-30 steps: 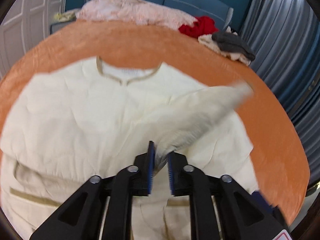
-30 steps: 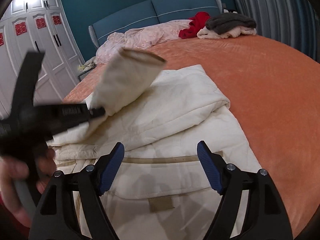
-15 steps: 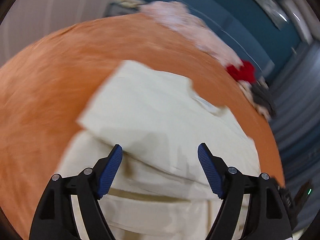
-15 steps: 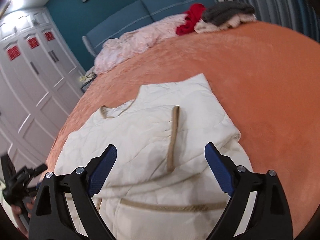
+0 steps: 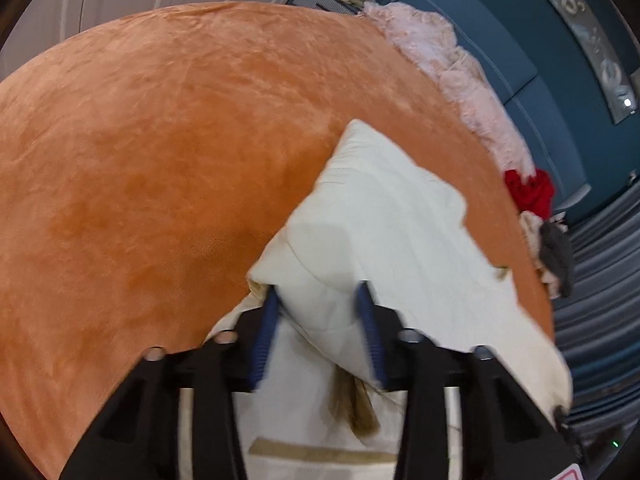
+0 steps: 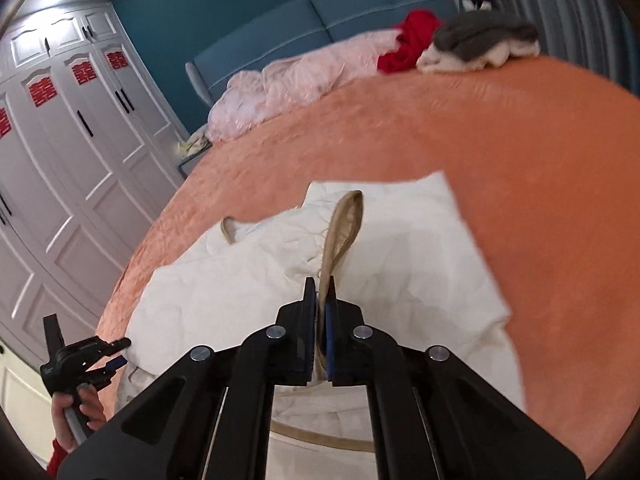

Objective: Fold large clothes

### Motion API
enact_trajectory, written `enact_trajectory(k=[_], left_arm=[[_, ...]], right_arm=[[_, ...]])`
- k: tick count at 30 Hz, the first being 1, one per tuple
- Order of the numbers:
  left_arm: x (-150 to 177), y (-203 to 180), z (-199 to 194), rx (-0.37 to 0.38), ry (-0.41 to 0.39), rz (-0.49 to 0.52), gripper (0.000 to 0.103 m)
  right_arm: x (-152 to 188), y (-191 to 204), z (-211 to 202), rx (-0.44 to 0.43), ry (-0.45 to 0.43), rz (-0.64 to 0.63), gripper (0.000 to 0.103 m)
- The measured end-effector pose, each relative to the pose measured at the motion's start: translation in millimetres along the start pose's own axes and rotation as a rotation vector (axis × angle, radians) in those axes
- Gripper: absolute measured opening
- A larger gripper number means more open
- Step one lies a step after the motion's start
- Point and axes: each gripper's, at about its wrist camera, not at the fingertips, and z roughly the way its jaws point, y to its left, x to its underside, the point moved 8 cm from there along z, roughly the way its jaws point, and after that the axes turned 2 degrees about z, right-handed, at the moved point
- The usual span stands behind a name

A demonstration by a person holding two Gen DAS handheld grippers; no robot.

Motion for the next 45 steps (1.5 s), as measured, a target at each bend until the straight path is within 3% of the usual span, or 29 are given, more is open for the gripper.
enact_trajectory(k=[4, 8, 13, 20, 23, 27, 28, 32, 37, 41, 45], left_arm=[[4, 3, 9, -0.060, -0.016, 0.071, 0.017], [9, 3, 11, -0.117, -0.049, 0.160, 0.016], [16, -2, 15, -0.198, -0.096, 0.283, 0.016], [20, -2, 16, -0.243, -0.141, 0.330, 0.017], [17, -2, 2, -0.235, -0.145, 0.320, 0.021], [9, -7, -33, -0.201, -0.158, 0.377, 0.021], [1, -11, -47, -0.194, -0.186, 0.402, 0.021], [-30, -35, -64, -0.154, -0.233, 0.442, 0.021], [-77, -81, -31, -0.107, -0.233, 0.481, 0.021], [-107, -103, 17, -0.058, -0.192, 0.449, 0.021], [-122, -104, 66, -0.049, -0.127, 0.396, 0.021]], right_arm=[[29, -23, 20, 0.085, 0.097, -0.019, 0.003], [58, -36, 38, 0.137, 0.153, -0.048, 0.003], [73, -37, 48, 0.177, 0.156, -0.087, 0.003], [76, -36, 49, 0.196, 0.156, -0.117, 0.003], [70, -34, 29, 0.200, 0.145, -0.115, 0.011], [50, -20, -8, 0.207, 0.070, -0.163, 0.039], [39, -10, -17, 0.190, 0.036, -0.179, 0.046], [1, 31, -12, 0.080, -0.002, -0.198, 0.053], [-36, 107, 51, -0.197, 0.031, -0.188, 0.057], [-51, 153, 138, -0.243, 0.116, -0.199, 0.057], [-51, 180, 212, -0.232, 0.213, -0.201, 0.057]])
